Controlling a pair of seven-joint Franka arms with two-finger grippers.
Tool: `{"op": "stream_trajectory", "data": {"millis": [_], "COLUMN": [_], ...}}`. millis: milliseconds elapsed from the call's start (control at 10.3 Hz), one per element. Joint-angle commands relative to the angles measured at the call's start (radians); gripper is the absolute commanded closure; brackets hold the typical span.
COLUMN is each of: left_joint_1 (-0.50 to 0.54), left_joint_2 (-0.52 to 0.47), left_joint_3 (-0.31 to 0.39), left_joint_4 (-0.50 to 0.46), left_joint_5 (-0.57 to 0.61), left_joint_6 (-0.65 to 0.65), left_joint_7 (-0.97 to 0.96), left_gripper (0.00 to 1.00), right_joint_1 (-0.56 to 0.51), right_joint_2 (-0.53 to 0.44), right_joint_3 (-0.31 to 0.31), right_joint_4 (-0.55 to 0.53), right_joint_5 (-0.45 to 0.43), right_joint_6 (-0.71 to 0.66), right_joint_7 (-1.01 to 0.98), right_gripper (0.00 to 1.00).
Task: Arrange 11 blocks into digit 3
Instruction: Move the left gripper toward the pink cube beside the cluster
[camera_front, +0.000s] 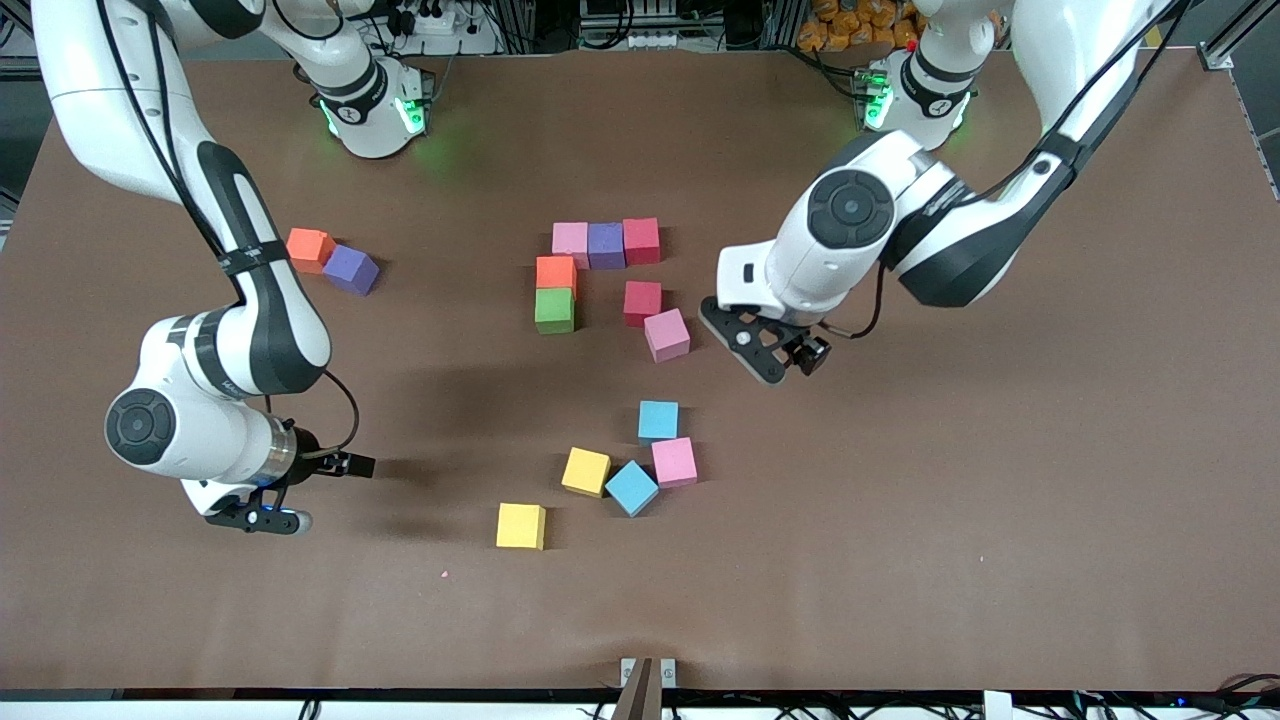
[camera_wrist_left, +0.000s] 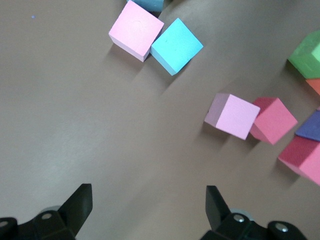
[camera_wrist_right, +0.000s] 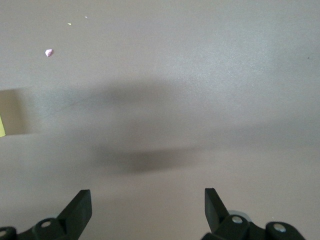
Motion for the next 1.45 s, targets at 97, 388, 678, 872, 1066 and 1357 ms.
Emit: {"op": "stream_trajectory", "data": {"millis": [97,388,678,872,1066,1357], "left_joint_1": [-0.088,-0.11,-0.156,-0.155,-0.139,-0.147], "left_joint_2": [0.026,0.008,-0.024,-0.015,-0.023,-0.018], "left_joint_3": [0.065,0.074,0.07,0.073,0.076,0.076], "left_joint_4": [0.003,-0.002,0.009,0.006,0.012,0.006], "left_joint_5": [-0.002,-0.001,-0.01,-0.009,-0.016,-0.015], "left_joint_6": [0.046,0.04,0.035,0.034,0.034,0.026], "left_joint_7": [-0.078,-0.122,-0.243,-0.26,-0.263,-0.26], "left_gripper": [0.0,0.0,0.0,0.0,0.0,0.0], "right_joint_1": [-0.017,-0.017,-0.019,-0.017,-0.037,-0.053], "right_joint_2": [0.002,0.015,0.022,0.044,0.051,0.059], "right_joint_3": [0.013,0.011,0.011,0.013,0.011,0.013], "right_joint_4": [-0.007,-0.007,-0.007,-0.005,-0.005,-0.005], "right_joint_5": [-0.017,-0.017,-0.019,-0.017,-0.019,-0.01], "right_joint_6": [0.008,0.028,0.028,0.054,0.092,0.096], "right_joint_7": [-0.007,-0.007,-0.009,-0.007,-0.03,-0.07], "right_gripper": [0.0,0.0,0.0,0.0,0.0,0.0]}}
